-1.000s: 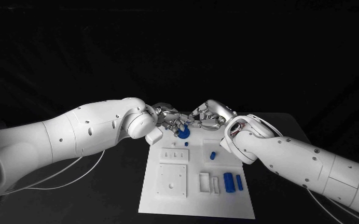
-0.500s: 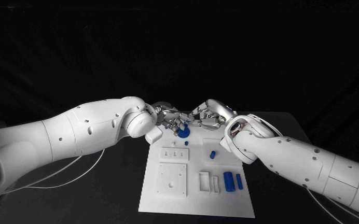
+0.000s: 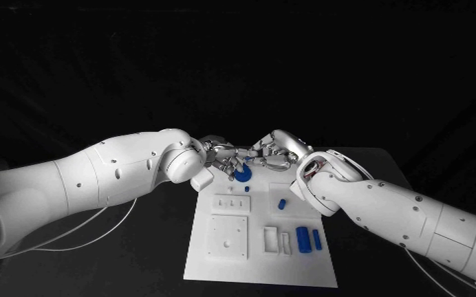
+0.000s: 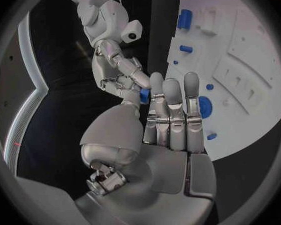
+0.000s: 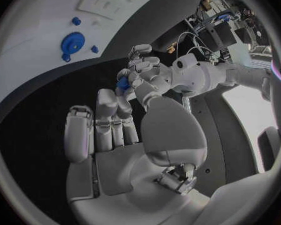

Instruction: Assemble the parts on the task board

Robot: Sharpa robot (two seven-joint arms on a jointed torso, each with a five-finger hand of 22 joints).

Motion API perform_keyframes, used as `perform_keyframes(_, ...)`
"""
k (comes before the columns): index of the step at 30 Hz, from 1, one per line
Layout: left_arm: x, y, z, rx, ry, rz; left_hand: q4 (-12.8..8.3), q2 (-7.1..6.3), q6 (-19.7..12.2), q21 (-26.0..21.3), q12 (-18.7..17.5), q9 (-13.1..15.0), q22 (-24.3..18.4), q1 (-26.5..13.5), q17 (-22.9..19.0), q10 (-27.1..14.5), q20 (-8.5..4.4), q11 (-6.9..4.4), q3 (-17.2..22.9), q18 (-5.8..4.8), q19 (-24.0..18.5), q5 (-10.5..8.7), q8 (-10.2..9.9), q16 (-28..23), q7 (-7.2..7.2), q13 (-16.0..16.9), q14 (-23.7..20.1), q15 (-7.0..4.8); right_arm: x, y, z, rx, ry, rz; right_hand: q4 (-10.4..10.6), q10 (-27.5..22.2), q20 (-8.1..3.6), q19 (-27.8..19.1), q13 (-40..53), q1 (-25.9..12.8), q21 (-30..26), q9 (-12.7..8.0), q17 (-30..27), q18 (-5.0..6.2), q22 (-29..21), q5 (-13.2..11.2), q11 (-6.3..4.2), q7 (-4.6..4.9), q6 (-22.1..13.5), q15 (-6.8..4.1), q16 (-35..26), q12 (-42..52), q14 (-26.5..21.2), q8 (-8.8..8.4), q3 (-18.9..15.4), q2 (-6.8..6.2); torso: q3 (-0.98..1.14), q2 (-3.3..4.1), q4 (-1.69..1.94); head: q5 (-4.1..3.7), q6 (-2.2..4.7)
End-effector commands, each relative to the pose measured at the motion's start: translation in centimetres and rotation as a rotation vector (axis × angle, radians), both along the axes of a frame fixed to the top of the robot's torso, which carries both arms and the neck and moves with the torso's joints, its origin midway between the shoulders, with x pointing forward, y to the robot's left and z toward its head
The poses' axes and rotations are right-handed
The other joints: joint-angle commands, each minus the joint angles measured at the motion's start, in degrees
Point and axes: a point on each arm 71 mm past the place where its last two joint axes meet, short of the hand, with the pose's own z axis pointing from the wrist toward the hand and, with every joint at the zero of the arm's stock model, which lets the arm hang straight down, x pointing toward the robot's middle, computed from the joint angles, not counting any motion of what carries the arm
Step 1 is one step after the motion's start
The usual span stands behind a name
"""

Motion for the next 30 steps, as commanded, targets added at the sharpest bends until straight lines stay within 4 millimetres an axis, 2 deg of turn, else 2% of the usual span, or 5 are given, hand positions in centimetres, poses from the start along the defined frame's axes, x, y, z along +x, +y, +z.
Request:
perform_keyframes(1,0.06,-0.07,0.31,-0.022,-0.013,-0.011,0.1,0.05,0.0,-0.4,0.4,5.7,0.6,-1.0,0.2,1.7,0.04,0.01,0.1,-0.54,0.6,0.54,-0.1,0.3,-0.39,0.3,-0.5,0.02,0.00,-0.35,-0.43,-0.017,0.007,-0.005,-0.2,0.4,-0.40,4.9,0.1,0.2,0.3,7.5,0.0,-0.20,13.4,0.3,-0.10,-1.16,1.4,-0.44,-0.3,0.2,0.1,0.39,0.2,0.53,0.04,0.00,-0.06,0.12,-0.05)
perform_keyframes(13,0.10,0.25,0.14,-0.027,-0.009,0.012,-0.1,-0.44,0.0,-1.3,0.4,7.7,1.7,-1.8,0.0,1.6,0.05,0.01,0.3,-0.49,0.9,3.44,-0.8,0.3,-0.42,0.5,-0.4,0.01,-0.08,-0.49,-0.60,-0.022,0.015,-0.004,-0.3,0.4,-0.42,5.0,0.1,0.1,0.4,7.6,0.0,-0.22,13.4,0.4,-0.12,-1.17,1.5,-0.46,-0.2,0.1,0.1,0.38,0.2,0.51,0.02,-0.01,-0.04,-0.06,-0.23)
perform_keyframes(18,0.06,0.33,0.12,-0.032,-0.004,0.007,-1.0,-0.29,-0.1,-1.7,0.3,8.1,2.1,-1.2,0.0,1.6,0.00,-0.06,0.7,-0.55,1.0,5.84,-0.8,0.4,-0.56,0.5,-0.5,-0.03,-0.04,-0.63,-0.74,-0.029,0.022,-0.005,-0.3,0.4,-0.42,5.0,0.1,0.1,0.4,7.6,0.0,-0.22,13.4,0.4,-0.12,-1.17,1.5,-0.46,-0.2,0.1,0.1,0.38,0.2,0.51,0.00,-0.01,-0.03,-0.15,-0.30)
perform_keyframes(28,0.02,0.46,0.07,-0.031,0.004,-0.007,-2.2,-0.06,-0.2,-2.4,0.1,7.3,2.7,-0.7,-0.1,1.4,0.04,0.01,1.1,-0.58,1.2,6.35,-1.2,0.3,-0.45,0.4,-0.6,0.02,-0.12,-0.67,-0.81,-0.031,0.024,-0.003,-0.5,0.4,-0.41,4.9,0.1,0.1,0.3,7.6,0.0,-0.20,13.4,0.4,-0.11,-1.14,1.4,-0.45,-0.3,0.0,0.1,0.37,0.1,0.59,0.00,-0.02,0.00,-0.18,-0.40)
perform_keyframes(30,-0.01,0.43,0.05,-0.028,0.006,-0.014,-2.7,0.16,-0.4,-3.0,0.0,6.0,3.1,-0.4,-0.2,1.4,0.09,0.07,1.1,-0.58,1.2,6.40,-1.2,0.2,-0.37,0.3,-0.7,0.07,-0.17,-0.61,-0.79,-0.028,0.024,0.000,-0.5,0.4,-0.41,4.9,0.1,0.1,0.3,7.6,0.0,-0.20,13.4,0.4,-0.11,-1.14,1.4,-0.45,-0.3,0.0,0.1,0.37,0.1,0.59,0.03,0.01,0.02,-0.12,-0.45)
